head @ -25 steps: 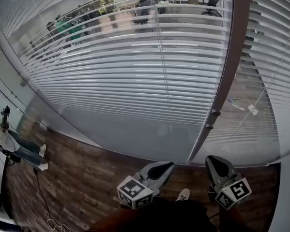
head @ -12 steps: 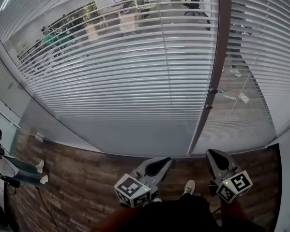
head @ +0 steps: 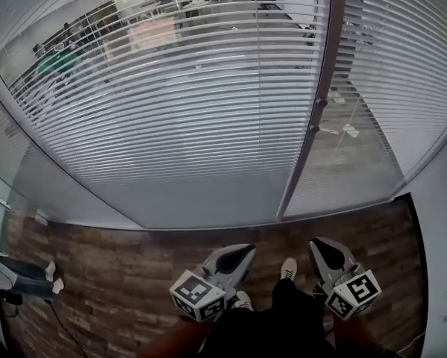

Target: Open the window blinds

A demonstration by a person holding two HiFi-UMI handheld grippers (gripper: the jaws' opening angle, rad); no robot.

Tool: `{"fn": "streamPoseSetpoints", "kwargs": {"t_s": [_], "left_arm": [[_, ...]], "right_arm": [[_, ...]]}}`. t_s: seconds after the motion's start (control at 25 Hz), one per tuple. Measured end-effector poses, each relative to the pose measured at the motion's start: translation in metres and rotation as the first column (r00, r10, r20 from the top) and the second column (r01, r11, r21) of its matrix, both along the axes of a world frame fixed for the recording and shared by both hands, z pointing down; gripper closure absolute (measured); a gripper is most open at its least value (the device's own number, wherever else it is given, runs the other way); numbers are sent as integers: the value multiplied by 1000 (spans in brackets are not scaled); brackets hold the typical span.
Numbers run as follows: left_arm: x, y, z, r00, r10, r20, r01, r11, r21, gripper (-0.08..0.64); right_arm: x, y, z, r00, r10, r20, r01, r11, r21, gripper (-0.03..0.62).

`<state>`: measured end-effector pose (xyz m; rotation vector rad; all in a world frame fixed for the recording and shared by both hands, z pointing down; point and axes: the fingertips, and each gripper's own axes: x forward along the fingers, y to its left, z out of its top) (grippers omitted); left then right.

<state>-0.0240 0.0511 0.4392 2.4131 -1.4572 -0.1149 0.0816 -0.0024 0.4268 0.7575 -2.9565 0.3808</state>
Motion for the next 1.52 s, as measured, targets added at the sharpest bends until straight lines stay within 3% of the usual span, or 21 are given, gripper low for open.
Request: {"fn": "streamPoseSetpoints", "kwargs": {"t_s": [0.32, 0.72, 1.0, 1.52], "left_arm": [[17, 9, -18, 1000, -6, 28, 4, 999, 46, 560], [46, -65, -27, 995, -97, 9, 96, 993, 71, 560], [68, -65, -27, 990, -133, 40, 130, 989, 68, 560], [62, -64, -22, 990, -123, 62, 120, 992, 49, 560]], "right_arm": [[19, 8, -8, 1000, 2, -11, -1, 999, 42, 568], [49, -64, -21, 995, -94, -23, 96, 991, 95, 569], [75, -71, -11, 995, -98, -35, 101, 990, 95, 569], [67, -72, -4, 995, -90, -31, 92, 993, 77, 569]]}}
